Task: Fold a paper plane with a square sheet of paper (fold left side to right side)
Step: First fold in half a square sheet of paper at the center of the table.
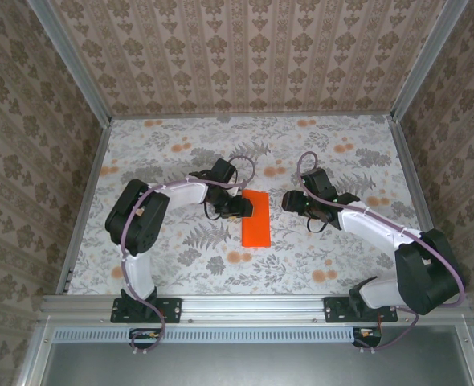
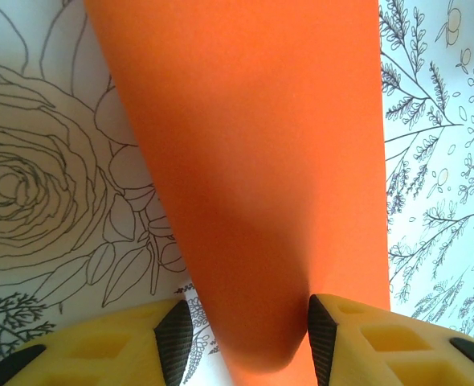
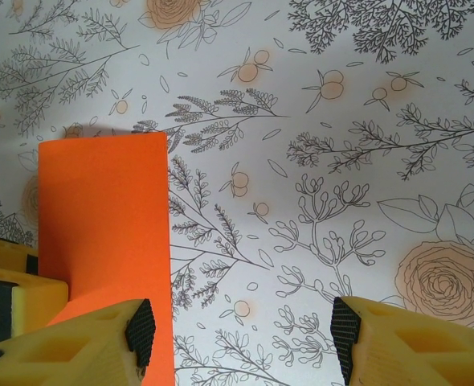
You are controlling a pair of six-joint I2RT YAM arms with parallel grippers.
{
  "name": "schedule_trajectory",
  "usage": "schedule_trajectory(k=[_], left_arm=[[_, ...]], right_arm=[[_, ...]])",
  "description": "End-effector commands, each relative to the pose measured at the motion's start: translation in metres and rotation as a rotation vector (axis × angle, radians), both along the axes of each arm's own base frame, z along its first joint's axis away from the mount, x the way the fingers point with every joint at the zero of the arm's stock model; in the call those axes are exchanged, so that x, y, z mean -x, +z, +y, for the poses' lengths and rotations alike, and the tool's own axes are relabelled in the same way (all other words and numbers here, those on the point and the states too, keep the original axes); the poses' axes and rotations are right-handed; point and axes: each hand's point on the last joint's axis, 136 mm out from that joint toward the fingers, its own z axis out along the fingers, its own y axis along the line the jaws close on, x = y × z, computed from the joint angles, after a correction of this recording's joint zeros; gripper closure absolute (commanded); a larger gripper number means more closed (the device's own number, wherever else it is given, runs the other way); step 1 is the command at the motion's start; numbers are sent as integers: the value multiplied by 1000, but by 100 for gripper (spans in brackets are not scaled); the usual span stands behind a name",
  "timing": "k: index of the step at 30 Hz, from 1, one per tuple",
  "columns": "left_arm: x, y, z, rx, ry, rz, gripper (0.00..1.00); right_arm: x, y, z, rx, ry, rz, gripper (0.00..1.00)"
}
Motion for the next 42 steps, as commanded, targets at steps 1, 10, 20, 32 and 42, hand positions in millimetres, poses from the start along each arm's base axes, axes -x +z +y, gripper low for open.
schedule_trajectory(k=[1,10,20,32,42], left_arm=[[14,-42,6,-99,-37,33,52],[15,-43,5,-103,-44,36,52],[14,-43,6,-110,-48,33,52],[13,-44,5,-119,-52,32,52],[14,-41,7,-123,-64,20,53]], right_arm=[[4,-4,0,-10,7,16,37],[5,-5,1,-16,14,22,37],[6,-9,6,-30,32,38,37],[4,-7,12,-50,45,36,37],[5,-17,14,-44,52,63,36]])
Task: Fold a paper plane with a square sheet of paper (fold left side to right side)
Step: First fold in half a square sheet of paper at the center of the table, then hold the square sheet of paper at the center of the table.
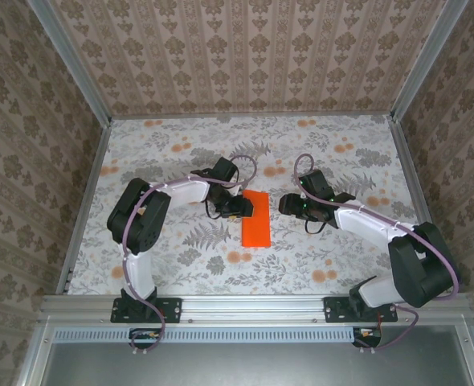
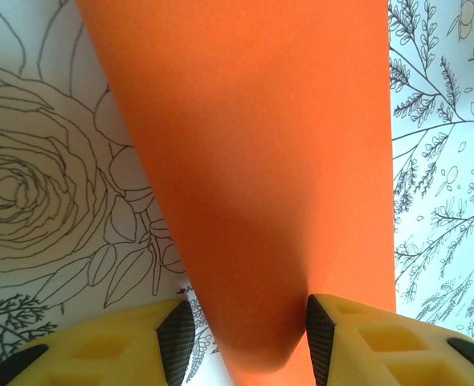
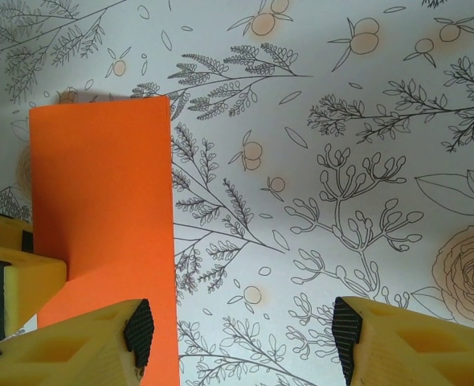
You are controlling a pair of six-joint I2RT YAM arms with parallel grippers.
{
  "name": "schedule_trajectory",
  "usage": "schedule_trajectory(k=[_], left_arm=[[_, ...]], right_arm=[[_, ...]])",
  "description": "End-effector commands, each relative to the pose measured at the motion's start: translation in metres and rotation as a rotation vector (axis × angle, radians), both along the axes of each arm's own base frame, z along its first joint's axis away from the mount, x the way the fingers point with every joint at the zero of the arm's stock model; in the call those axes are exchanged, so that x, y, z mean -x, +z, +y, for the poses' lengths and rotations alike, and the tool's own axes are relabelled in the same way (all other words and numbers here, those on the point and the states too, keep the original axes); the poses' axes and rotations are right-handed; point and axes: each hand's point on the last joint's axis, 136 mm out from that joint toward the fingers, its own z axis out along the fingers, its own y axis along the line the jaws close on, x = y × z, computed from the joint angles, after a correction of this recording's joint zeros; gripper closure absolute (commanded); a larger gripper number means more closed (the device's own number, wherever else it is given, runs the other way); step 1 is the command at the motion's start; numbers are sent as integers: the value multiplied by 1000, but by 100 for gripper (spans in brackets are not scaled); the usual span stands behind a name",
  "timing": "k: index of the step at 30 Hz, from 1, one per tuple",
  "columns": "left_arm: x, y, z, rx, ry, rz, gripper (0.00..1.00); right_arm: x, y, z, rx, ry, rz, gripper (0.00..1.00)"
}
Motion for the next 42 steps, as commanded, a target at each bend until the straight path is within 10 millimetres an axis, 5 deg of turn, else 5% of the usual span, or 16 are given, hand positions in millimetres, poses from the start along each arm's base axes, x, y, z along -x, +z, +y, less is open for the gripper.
schedule_trajectory(k=[1,17,24,31,42], left_arm=[[15,-40,7,-99,-51,15,54],[14,-41,8,-105,-49,13,54],[15,-42,8,-109,-49,15,54],[15,-42,9,-113,-46,14,54],[14,-41,9,-113,-44,12,54]], right_arm=[[0,-1,3,-10,9,5,36],[-3,-2,21,-61,43,17,37],[-7,-8,66,-231,114,61,62],[-9,-27,84,-242,138,118,87],[0,-55,86,-168,150,208,92]])
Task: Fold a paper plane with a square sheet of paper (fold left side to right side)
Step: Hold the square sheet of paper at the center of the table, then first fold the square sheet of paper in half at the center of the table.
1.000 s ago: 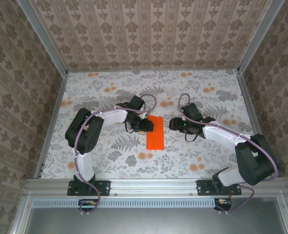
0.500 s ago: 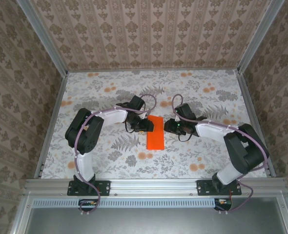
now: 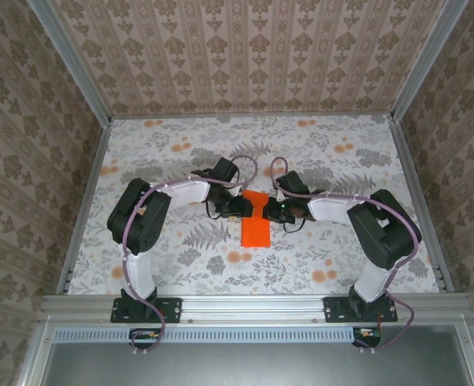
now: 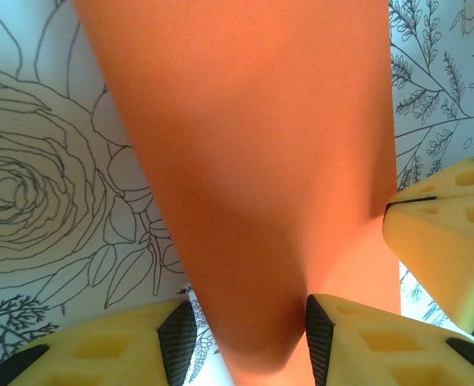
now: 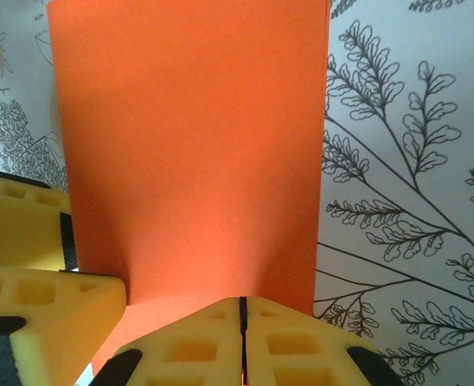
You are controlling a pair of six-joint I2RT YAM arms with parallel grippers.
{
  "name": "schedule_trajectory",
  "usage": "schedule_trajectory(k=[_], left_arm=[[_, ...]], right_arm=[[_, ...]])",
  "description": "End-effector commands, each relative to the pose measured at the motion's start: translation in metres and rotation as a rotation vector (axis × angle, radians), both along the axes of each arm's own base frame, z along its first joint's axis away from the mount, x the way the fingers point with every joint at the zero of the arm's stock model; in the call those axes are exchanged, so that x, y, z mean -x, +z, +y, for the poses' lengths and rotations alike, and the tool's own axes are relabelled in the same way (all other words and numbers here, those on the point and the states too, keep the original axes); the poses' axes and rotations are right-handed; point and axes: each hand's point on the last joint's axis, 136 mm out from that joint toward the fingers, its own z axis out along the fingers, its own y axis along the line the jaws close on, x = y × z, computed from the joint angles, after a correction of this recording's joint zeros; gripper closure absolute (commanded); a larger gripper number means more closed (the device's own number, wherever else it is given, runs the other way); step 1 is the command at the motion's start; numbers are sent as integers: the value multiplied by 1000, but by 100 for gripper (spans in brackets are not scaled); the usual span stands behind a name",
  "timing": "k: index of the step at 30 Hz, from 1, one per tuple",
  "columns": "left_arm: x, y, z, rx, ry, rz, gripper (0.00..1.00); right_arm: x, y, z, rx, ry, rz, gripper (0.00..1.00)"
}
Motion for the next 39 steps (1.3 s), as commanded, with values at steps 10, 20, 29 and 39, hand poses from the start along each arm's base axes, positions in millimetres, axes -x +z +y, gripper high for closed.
schedule_trajectory(k=[10,20,29,39], left_arm=[[4,-6,13,-83,-20,-75,48],[6,66,9,78,-19,-174,47],[20,55,-27,267,-61,-54,67],[27,24,-24,222,-66,20,68]], right_arm=[[19,-31,-11,122,10,124,92],[25,-39,-18,165,8,149,93],[26,-38,-20,180,10,150,94],[29,-39,-24,197,12,156,94]])
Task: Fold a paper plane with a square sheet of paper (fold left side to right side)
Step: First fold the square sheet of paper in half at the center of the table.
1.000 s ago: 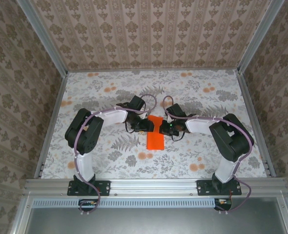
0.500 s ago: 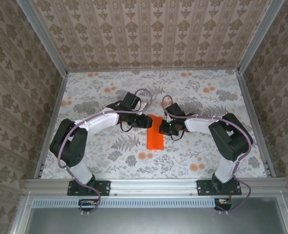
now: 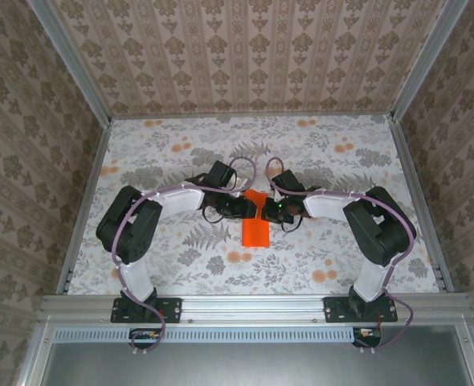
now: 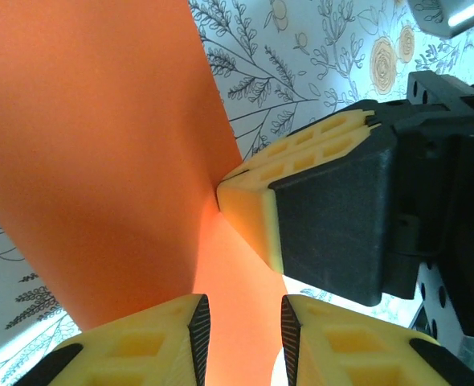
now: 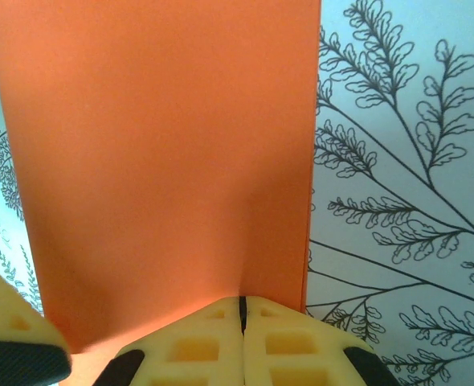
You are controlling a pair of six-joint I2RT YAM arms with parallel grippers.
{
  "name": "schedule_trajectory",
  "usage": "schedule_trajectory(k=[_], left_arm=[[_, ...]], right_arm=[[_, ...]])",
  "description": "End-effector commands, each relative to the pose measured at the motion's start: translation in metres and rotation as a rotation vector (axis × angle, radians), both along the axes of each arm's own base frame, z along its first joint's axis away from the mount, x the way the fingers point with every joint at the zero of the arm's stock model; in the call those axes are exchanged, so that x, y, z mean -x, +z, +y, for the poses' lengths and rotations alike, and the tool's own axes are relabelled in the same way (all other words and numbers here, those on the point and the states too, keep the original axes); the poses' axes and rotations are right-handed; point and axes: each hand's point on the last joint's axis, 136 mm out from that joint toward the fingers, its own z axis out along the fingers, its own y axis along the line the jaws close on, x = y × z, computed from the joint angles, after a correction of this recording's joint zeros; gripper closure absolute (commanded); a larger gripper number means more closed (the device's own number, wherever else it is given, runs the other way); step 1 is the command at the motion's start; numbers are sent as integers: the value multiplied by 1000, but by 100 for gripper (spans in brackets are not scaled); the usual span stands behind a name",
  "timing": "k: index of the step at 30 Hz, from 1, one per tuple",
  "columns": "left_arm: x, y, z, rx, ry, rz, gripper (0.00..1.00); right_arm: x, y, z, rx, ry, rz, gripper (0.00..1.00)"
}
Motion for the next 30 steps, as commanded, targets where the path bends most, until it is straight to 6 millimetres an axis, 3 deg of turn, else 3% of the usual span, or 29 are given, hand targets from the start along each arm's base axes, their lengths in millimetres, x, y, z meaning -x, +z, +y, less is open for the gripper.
schedule_trajectory(k=[1,9,21,25,30], left_arm=[[4,-19,5,-46,1,27,68],[10,-45,22,-118,29,68,69],[23,-56,56,-162,84,97,71],[21,-52,64,-150,103,88,73],[12,-26,58,-93,101,19,73]], right_arm=[[27,-32,-25,144,0,112,94],[28,-33,-29,170,5,119,94],[30,-36,-32,191,10,130,95],[30,-36,-31,190,12,132,95],[30,-35,-30,184,14,130,95]])
